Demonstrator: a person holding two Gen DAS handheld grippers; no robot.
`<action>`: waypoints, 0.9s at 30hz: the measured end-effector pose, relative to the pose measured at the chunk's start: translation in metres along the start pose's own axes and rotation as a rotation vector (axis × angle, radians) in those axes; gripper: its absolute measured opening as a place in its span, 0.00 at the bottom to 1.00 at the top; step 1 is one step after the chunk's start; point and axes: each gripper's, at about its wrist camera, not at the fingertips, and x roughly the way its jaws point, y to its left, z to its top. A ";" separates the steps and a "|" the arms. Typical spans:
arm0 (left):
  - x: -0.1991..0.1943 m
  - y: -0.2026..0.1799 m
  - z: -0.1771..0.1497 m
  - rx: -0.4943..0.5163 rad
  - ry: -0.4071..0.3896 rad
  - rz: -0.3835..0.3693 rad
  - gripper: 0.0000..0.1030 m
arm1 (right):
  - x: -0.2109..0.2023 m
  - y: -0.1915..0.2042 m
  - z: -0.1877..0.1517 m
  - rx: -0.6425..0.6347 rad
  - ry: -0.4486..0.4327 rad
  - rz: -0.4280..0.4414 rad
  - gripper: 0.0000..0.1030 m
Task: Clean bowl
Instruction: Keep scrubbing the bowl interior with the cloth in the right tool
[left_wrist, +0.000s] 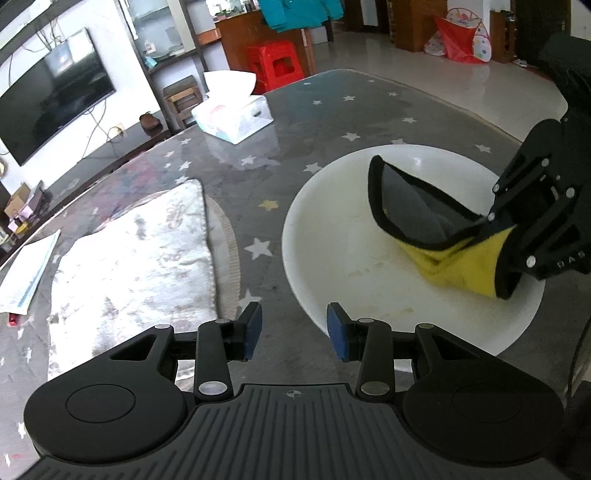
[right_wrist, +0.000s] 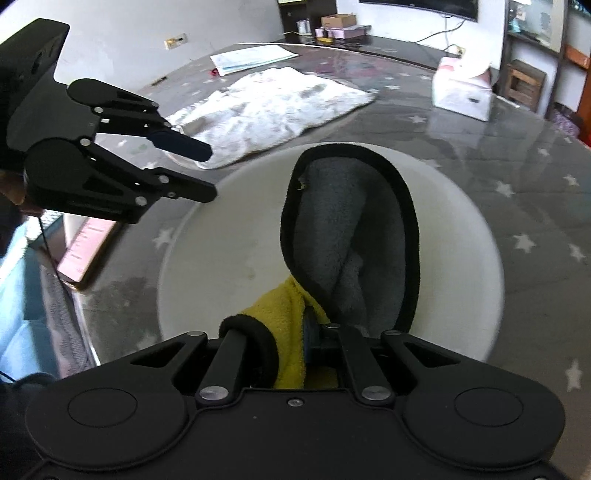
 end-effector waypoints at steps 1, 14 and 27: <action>-0.001 0.001 -0.001 0.001 0.003 0.005 0.39 | 0.002 0.001 0.002 0.000 -0.004 0.011 0.09; -0.012 -0.005 -0.014 0.041 -0.005 0.019 0.39 | 0.039 0.007 0.037 -0.001 -0.101 0.033 0.08; -0.025 -0.030 -0.014 0.139 -0.063 -0.005 0.39 | 0.052 -0.008 0.051 -0.044 -0.173 -0.118 0.08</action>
